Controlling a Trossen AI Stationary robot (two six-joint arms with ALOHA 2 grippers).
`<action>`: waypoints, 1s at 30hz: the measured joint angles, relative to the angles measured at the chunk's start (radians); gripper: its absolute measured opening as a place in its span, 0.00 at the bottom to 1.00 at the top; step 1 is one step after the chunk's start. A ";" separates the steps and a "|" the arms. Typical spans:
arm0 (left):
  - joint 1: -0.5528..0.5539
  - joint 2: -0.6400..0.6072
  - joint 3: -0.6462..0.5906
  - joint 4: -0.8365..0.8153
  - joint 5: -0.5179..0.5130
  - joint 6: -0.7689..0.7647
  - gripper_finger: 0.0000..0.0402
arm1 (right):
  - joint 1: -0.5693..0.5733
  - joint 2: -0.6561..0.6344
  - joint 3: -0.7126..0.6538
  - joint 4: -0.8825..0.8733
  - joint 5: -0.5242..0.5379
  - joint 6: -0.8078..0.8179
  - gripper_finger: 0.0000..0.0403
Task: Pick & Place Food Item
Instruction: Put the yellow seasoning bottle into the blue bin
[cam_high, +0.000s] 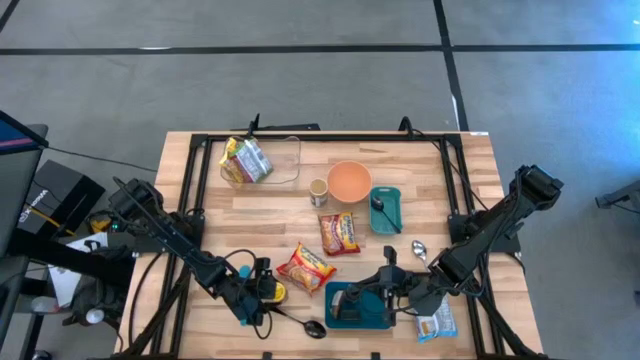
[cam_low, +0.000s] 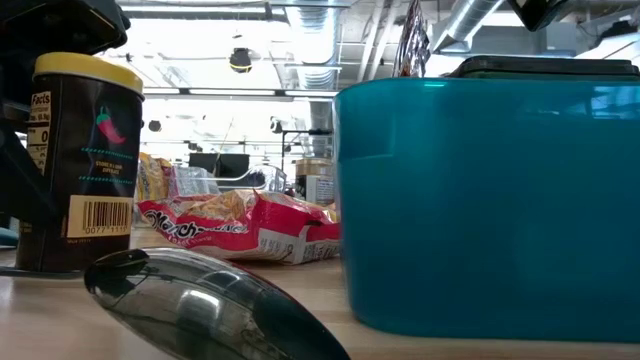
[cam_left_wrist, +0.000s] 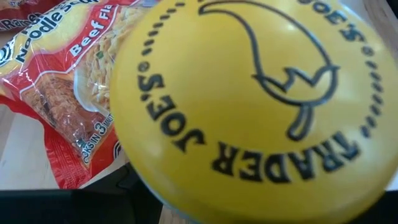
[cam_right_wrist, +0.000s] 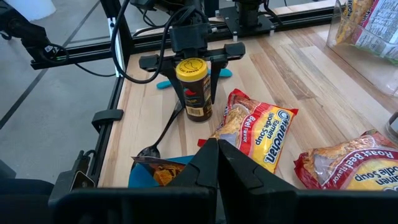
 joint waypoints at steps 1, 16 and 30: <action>0.000 0.000 0.000 0.000 0.000 0.000 0.58 | 0.000 0.000 0.000 0.000 0.000 0.000 0.00; 0.000 0.000 0.000 0.000 0.000 0.000 0.55 | 0.000 0.000 0.000 0.000 0.000 0.000 0.00; 0.000 0.000 0.000 0.000 0.000 0.000 0.56 | 0.000 0.000 0.000 0.000 0.000 0.000 0.00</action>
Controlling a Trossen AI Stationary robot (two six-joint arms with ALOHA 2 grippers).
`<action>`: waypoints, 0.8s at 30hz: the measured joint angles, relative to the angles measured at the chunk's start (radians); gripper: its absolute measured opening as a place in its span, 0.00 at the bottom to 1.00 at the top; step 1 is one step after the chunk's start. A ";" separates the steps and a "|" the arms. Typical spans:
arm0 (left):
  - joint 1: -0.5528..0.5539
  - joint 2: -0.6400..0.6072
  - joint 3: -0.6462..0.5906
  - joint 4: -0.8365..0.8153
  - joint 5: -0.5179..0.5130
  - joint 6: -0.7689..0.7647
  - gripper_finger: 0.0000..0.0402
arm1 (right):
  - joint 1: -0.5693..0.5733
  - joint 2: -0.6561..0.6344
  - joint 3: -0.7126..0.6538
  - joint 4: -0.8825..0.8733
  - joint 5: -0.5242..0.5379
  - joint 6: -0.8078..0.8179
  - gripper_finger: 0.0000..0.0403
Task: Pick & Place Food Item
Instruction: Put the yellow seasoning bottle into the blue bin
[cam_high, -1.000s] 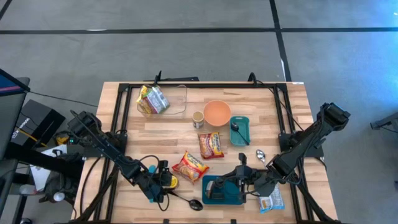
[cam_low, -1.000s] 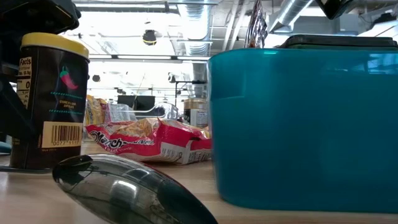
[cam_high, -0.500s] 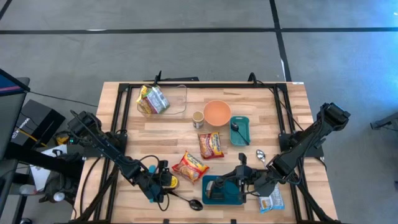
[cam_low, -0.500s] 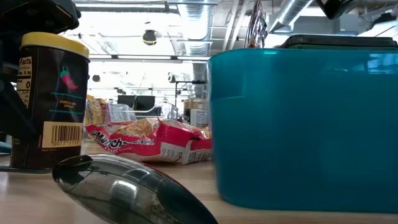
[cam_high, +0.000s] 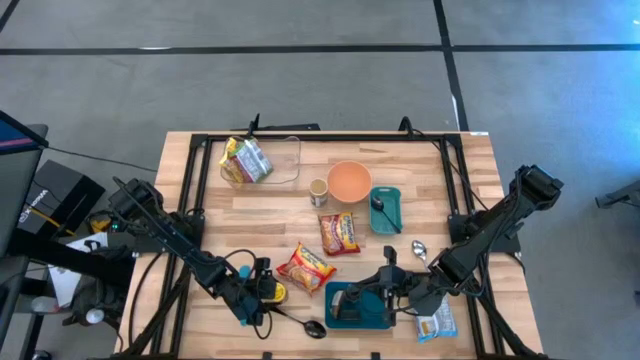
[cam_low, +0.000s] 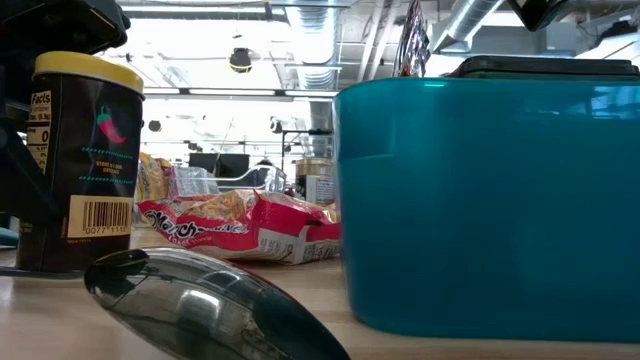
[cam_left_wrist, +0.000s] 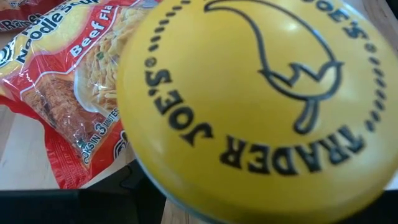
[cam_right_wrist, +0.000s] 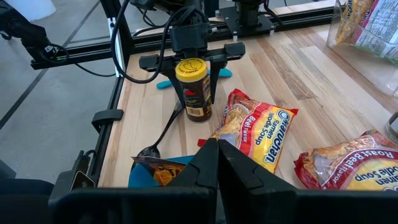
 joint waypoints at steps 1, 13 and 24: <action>0.000 0.000 0.000 0.000 0.000 0.000 0.56 | 0.000 0.000 0.000 0.000 0.000 0.000 0.00; 0.000 -0.076 0.000 0.011 0.001 -0.004 0.55 | -0.001 0.000 0.000 0.000 0.000 0.000 0.00; 0.096 -0.237 0.000 0.016 -0.007 -0.006 0.56 | -0.001 0.000 0.000 0.000 0.000 -0.001 0.00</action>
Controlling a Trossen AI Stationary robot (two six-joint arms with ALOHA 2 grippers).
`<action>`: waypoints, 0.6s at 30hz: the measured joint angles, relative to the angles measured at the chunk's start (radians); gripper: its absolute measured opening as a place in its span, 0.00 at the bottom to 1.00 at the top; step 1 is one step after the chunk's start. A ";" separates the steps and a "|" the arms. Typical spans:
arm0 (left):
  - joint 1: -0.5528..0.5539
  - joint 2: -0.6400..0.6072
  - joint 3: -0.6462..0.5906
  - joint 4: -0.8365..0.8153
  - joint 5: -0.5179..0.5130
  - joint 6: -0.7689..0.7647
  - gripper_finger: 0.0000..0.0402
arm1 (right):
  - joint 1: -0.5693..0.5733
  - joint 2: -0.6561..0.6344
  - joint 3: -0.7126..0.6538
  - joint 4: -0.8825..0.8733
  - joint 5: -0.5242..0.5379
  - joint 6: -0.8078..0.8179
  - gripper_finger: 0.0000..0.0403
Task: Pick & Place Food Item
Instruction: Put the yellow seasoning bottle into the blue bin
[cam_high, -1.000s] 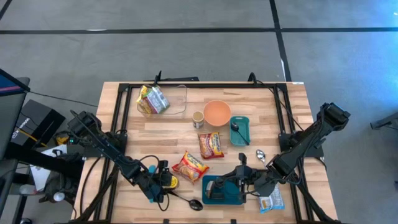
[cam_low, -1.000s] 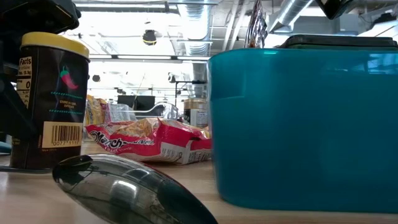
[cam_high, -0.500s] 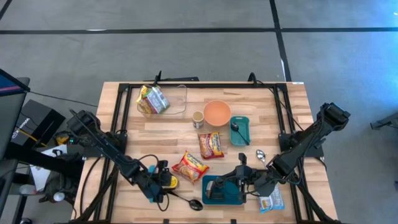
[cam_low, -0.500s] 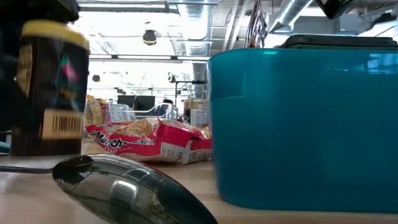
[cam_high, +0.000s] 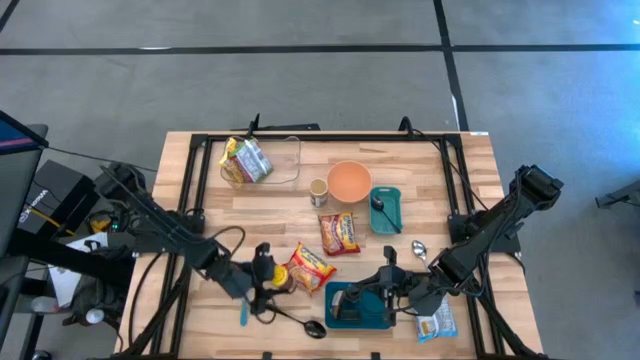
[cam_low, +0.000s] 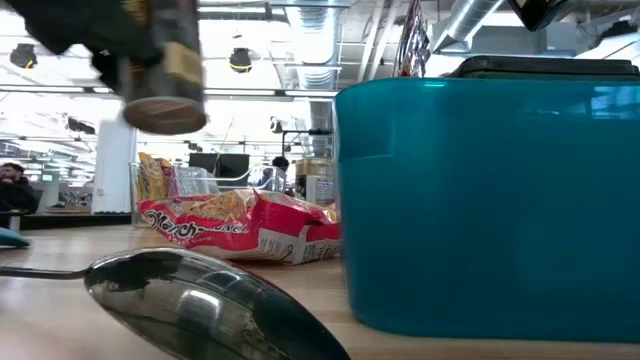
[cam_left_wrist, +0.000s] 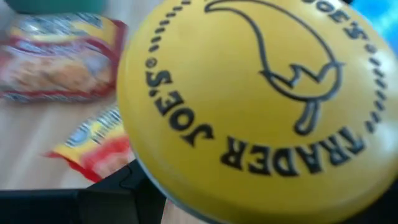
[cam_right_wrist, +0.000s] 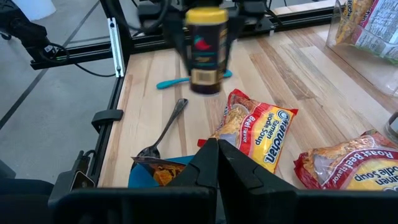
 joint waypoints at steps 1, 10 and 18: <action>0.019 -0.010 0.000 0.000 0.010 0.006 0.55 | 0.000 0.000 0.000 0.000 0.000 0.000 0.00; 0.160 -0.024 0.000 0.044 0.107 0.094 0.54 | -0.042 0.000 0.000 0.000 0.000 0.002 0.00; 0.209 -0.024 0.000 0.175 0.199 0.185 0.54 | -0.117 0.000 0.000 0.000 0.000 0.000 0.00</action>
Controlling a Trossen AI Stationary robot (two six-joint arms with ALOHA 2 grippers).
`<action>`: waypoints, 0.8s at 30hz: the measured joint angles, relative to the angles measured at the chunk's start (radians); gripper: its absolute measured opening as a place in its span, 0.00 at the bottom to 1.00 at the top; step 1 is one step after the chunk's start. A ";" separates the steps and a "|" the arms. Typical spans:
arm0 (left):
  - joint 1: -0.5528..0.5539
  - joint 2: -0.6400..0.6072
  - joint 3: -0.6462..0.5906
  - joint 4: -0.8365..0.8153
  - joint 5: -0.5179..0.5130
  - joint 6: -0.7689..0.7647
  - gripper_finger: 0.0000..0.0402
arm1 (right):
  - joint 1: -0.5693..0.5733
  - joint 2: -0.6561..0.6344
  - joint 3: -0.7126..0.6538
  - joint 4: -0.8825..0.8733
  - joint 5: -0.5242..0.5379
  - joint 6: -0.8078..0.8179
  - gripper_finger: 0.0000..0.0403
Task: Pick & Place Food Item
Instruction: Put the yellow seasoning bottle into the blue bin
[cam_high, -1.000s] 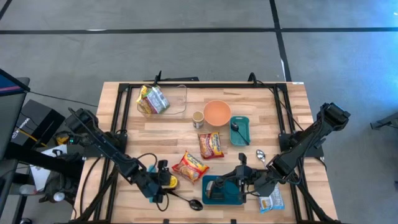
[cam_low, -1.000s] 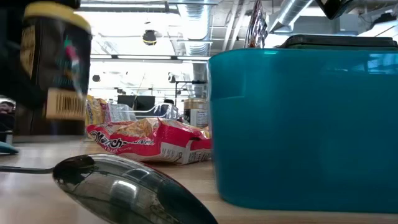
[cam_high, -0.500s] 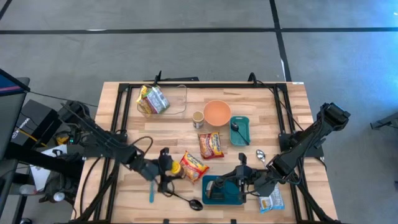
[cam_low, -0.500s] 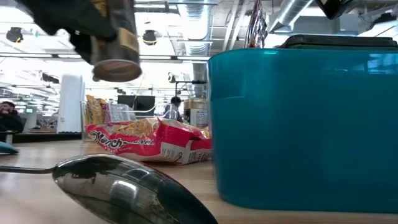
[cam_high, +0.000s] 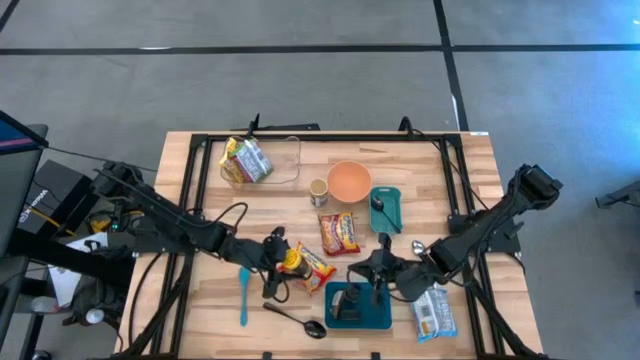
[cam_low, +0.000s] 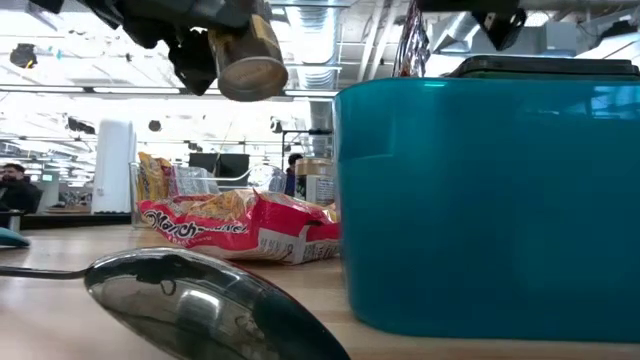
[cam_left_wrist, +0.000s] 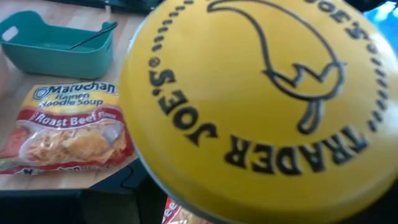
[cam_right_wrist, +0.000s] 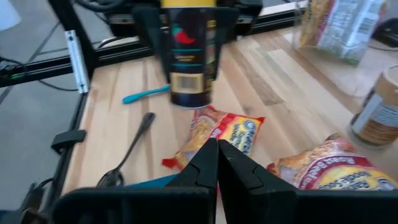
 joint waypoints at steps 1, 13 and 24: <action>0.006 0.000 0.000 0.004 0.007 0.001 0.54 | -0.011 0.000 0.000 0.000 0.000 0.000 0.00; 0.074 0.100 0.050 0.031 0.085 0.013 0.54 | -0.100 0.000 0.000 0.000 -0.067 -0.002 0.00; 0.115 0.247 0.229 -0.029 0.171 0.075 0.54 | -0.101 0.000 0.000 -0.019 -0.155 -0.009 0.00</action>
